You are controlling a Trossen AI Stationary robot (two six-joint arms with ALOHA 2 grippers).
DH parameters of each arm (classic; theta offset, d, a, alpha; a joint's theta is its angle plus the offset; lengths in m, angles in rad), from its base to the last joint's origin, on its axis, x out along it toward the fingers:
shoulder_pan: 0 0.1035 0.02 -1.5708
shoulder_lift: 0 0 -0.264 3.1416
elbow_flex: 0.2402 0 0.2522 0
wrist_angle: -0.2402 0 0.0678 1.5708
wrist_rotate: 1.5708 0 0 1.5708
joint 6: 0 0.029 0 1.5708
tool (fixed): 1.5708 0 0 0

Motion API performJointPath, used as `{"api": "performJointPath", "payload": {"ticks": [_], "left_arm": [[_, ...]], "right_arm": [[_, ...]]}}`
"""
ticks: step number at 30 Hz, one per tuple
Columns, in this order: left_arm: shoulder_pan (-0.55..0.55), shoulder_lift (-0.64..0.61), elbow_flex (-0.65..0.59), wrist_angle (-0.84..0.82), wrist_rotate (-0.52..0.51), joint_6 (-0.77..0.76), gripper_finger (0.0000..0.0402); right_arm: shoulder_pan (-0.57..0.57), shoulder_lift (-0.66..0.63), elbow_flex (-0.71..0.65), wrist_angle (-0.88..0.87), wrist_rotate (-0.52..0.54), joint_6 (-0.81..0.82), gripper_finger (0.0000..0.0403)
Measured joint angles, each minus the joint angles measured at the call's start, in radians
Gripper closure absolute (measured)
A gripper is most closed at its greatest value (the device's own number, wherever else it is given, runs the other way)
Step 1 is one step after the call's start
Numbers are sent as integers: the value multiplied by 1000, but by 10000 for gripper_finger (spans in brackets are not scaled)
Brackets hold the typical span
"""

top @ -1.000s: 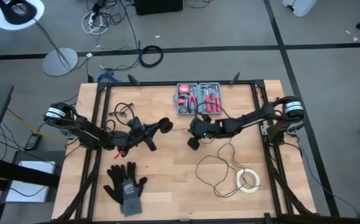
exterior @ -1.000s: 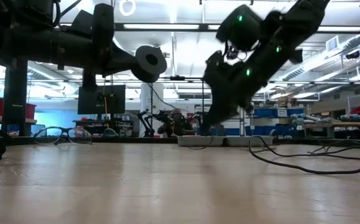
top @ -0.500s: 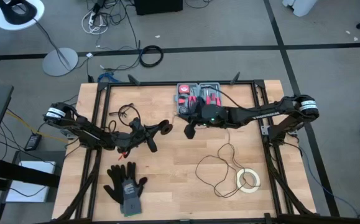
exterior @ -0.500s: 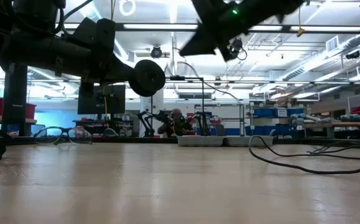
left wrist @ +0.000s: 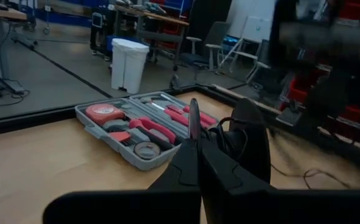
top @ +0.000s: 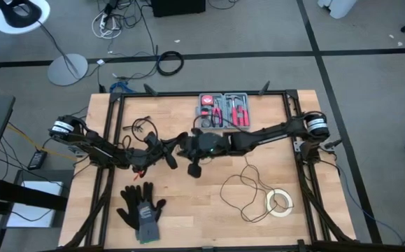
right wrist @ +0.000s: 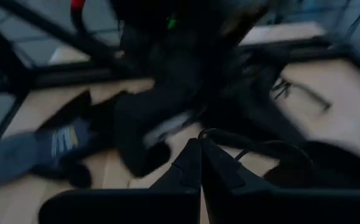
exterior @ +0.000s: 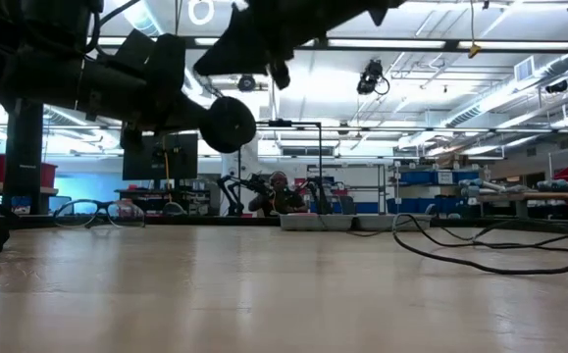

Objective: Coil cords
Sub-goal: Coil the black wire onto the black spool

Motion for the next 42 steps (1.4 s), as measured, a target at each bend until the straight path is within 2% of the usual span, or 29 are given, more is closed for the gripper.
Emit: {"api": "performJointPath", "payload": {"ticks": [10,15,20,30,37,42], "left_arm": [[0,0,0,48,-24,-21,402],[-4,0,0,77,-17,-21,401],[-20,0,0,94,-29,-20,401],[-27,-1,-4,115,-29,-15,401],[-27,0,-3,124,-26,-15,401],[-27,0,-4,122,-25,-14,402]], "right_arm": [[24,92,2,-154,-1,88,403],[24,102,1,-266,33,106,398],[24,92,-81,-251,24,136,383],[53,34,-438,96,-4,345,362],[83,-138,-644,170,-5,413,365],[82,-194,-731,356,101,400,365]]}}
